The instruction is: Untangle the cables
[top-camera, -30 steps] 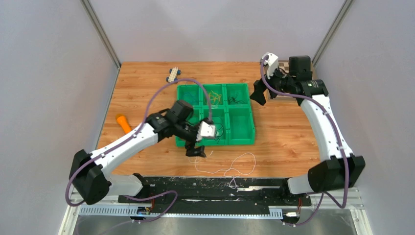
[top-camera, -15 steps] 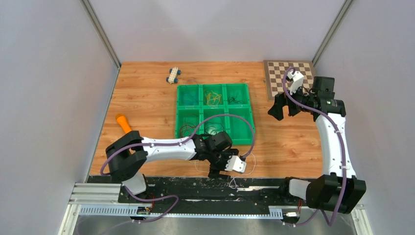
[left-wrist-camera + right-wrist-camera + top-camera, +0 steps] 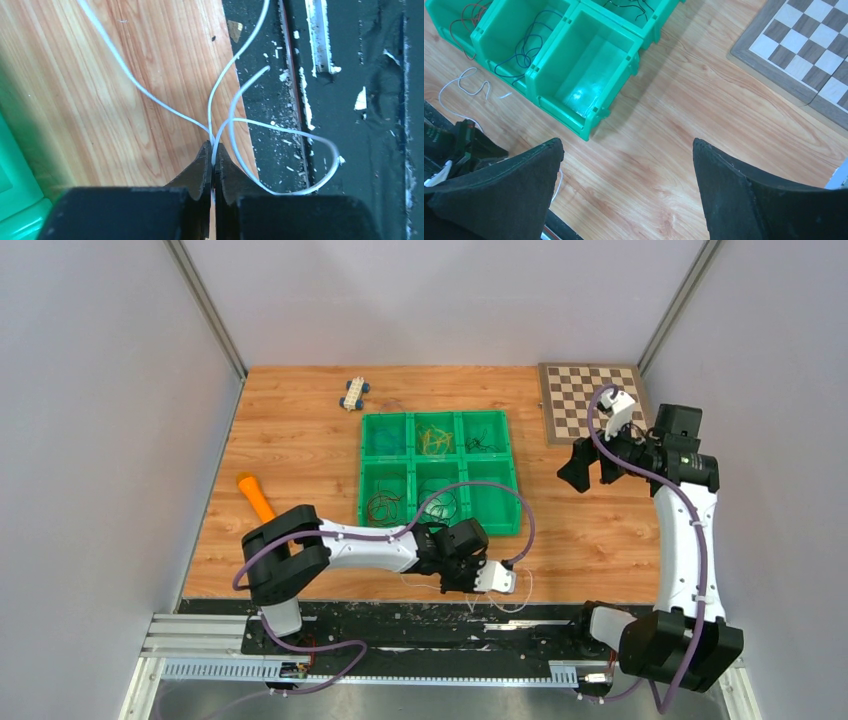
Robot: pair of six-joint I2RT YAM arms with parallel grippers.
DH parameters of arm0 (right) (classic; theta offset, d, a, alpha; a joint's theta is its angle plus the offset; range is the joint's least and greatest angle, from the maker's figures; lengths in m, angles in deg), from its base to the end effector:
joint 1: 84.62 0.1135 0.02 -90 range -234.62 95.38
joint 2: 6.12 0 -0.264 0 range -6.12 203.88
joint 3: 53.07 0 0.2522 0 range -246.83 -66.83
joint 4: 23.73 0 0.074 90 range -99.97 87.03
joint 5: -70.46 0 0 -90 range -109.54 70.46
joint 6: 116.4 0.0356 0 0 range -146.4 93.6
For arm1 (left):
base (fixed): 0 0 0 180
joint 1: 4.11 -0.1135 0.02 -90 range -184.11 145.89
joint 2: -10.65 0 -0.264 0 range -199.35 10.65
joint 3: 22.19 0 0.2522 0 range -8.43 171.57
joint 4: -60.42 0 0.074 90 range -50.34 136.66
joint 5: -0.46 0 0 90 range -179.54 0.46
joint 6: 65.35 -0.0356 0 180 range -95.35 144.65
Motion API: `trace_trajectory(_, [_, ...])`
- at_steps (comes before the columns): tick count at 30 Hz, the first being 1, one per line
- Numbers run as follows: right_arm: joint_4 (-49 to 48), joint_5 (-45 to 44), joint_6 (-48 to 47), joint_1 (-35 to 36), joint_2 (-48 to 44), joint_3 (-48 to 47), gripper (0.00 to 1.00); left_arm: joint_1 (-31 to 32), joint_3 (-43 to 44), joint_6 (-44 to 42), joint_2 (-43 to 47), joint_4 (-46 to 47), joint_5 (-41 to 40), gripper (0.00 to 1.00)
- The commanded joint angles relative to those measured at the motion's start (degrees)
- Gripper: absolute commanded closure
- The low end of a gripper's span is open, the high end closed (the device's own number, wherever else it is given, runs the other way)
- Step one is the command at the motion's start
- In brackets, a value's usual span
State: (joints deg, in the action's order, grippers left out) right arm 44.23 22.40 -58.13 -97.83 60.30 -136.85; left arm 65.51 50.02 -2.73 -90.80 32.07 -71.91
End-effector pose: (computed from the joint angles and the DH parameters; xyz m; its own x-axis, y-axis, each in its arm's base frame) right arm 0.2185 -0.0269 0.3531 -0.5120 -0.2816 -0.8115 -0.6023 0.7912 0.1055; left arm 0.1119 -0.3321 0.1579 0.1758 0.7854 -0.5935 0.9787 -0.2044 0.0194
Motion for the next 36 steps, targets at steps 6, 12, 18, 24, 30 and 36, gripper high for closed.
trace_trajectory(6, [0.3, 5.2, -0.9, -5.7, 0.6, -3.4, 0.00, -4.0, 18.9, 7.7, 16.9, -10.6, 9.6, 1.00])
trace_trajectory(12, [0.6, 8.2, 0.5, -9.5, 3.8, -6.5, 0.01, -7.4, 41.0, 9.1, 16.1, -16.2, 14.4, 1.00])
trace_trajectory(18, [1.6, 9.2, -0.5, -10.3, 3.3, -6.1, 0.02, -15.1, 59.4, 13.3, 9.5, -15.1, 17.0, 1.00])
trace_trajectory(24, [1.5, 9.3, -0.3, -10.5, 3.7, -6.0, 0.02, -18.8, 60.9, 14.3, 5.6, -7.9, 17.8, 1.00])
trace_trajectory(30, [1.5, 10.6, 0.1, -10.5, 4.8, -5.6, 0.04, -22.1, 49.9, 18.1, 6.2, 3.0, 18.2, 1.00])
trace_trajectory(36, [1.5, 10.7, -0.2, -10.5, 5.2, -4.0, 0.05, -23.3, 44.3, 23.4, 5.7, 10.9, 20.3, 1.00])
